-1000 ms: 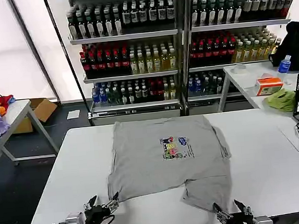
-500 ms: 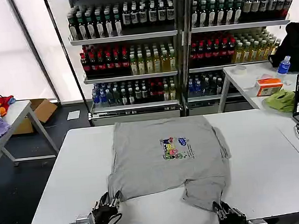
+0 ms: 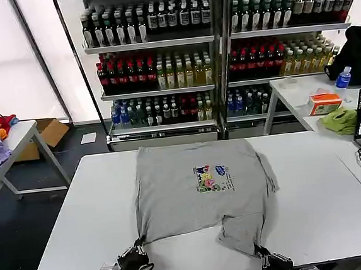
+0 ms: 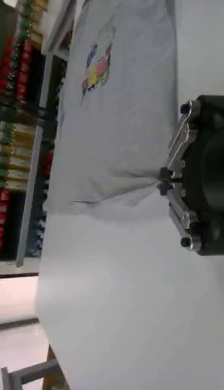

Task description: Fold and organize the clothes.

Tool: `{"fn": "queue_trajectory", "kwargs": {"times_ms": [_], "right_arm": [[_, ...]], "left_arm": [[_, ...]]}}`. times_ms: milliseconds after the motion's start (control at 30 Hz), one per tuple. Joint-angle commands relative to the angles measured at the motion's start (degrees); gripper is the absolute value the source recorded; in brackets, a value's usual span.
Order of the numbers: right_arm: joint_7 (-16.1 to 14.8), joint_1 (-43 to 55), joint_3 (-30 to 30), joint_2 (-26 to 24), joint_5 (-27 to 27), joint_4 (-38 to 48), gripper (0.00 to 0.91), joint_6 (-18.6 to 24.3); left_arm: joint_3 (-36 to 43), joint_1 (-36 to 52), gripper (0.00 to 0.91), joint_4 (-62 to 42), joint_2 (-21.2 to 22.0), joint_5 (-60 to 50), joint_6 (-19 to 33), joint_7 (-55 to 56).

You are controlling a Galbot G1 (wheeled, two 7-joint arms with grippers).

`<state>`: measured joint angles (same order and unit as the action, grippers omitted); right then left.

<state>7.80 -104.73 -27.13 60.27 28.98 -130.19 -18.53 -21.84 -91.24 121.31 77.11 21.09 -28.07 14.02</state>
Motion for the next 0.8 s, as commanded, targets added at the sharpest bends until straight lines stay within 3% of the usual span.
{"fn": "queue_trajectory", "kwargs": {"times_ms": [33, 267, 333, 433, 567, 733, 800], "right_arm": [[-1.5, -0.6, -0.1, 0.1, 0.1, -0.7, 0.0, 2.9], [-4.7, -8.8, -2.6, -0.7, -4.0, -4.5, 0.0, 7.7], [-5.1, -12.3, -2.6, -0.2, -8.1, -4.6, 0.0, 9.8], [-6.7, -15.8, -2.4, -0.5, -12.5, -3.9, 0.0, 16.1], [-7.7, -19.8, -1.3, -1.0, -12.3, -4.1, 0.0, 23.8], [-7.6, -19.6, -0.7, -0.1, -11.5, -3.1, 0.0, 28.7], [-7.3, -16.9, -0.6, 0.3, -8.3, -2.9, 0.0, 29.2]], "left_arm": [[-0.4, -0.3, 0.01, 1.9, 0.2, -0.8, 0.7, -0.1], [-4.6, -3.7, 0.01, 6.6, -1.1, 0.2, 1.2, -1.5], [-6.3, -5.5, 0.01, 7.7, -1.4, 0.2, 1.3, -2.1], [-8.1, -8.8, 0.01, 9.5, -2.7, 0.1, 1.2, -2.6], [-10.4, -13.2, 0.01, 11.7, -3.9, 0.0, 0.8, -2.9], [-12.0, -14.3, 0.01, 13.3, -4.4, 0.7, 0.2, -3.3], [-12.3, -12.9, 0.01, 13.3, -4.9, 1.8, 0.0, -3.6]]}}
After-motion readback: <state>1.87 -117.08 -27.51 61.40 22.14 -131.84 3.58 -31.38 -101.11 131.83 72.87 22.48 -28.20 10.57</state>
